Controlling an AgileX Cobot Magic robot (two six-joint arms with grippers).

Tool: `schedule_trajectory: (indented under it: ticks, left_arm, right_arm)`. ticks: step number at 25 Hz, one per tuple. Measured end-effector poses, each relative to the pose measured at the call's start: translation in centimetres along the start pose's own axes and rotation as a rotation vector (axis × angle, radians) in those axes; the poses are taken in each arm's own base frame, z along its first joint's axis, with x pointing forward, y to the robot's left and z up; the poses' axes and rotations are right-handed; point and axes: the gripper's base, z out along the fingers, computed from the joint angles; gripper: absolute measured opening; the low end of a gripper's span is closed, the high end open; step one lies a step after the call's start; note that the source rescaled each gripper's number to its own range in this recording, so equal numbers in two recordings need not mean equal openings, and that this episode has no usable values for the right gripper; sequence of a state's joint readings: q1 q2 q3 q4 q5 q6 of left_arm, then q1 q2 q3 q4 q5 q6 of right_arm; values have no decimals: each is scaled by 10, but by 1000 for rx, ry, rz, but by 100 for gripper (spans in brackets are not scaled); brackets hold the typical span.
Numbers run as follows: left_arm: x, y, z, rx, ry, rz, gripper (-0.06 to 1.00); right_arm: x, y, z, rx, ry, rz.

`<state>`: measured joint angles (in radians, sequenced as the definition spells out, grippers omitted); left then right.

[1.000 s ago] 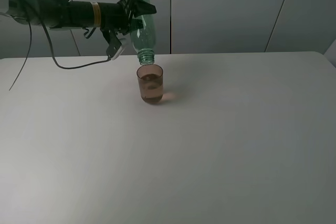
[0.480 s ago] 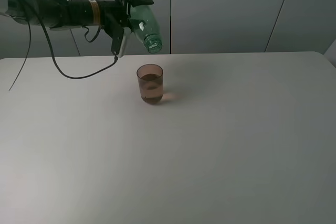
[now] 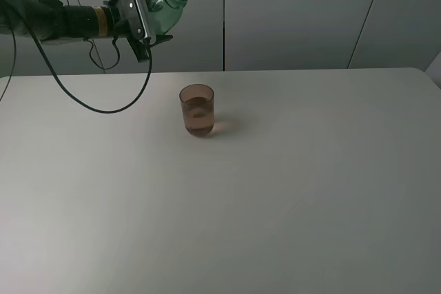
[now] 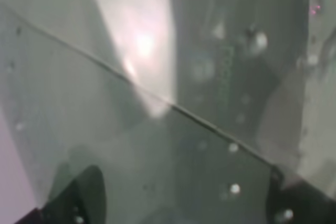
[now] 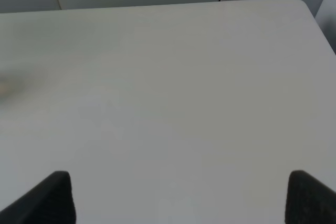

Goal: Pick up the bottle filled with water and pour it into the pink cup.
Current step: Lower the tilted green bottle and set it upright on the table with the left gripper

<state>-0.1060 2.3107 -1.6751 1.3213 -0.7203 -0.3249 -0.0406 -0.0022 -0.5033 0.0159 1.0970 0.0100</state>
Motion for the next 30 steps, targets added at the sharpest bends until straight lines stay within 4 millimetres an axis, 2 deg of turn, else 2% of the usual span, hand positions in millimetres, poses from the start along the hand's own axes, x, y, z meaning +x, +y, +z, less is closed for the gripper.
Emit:
schedule_trajectory:
  ticks: [4,8,13,17,22,30]
  left_arm:
    - [10,4,-28,-58,17,-340,0]
    - [18,-5,-60,-167,24,-529,0]
    - [20,-28,-96,-322,22,-741,0]
    - [36,-50,-116,-413,46,-818,0]
    - [45,-57,-123,-499,44,-801,0]
    - [70,-83,-116,-497,44,-844,0]
  right_arm:
    - [0,0,0,0,0,0]
    - [0,0,0,0,0,0]
    - [0,0,0,0,0,0]
    - [0,0,0,0,0,0]
    - [0,0,0,0,0,0]
    - [0,0,0,0,0,0]
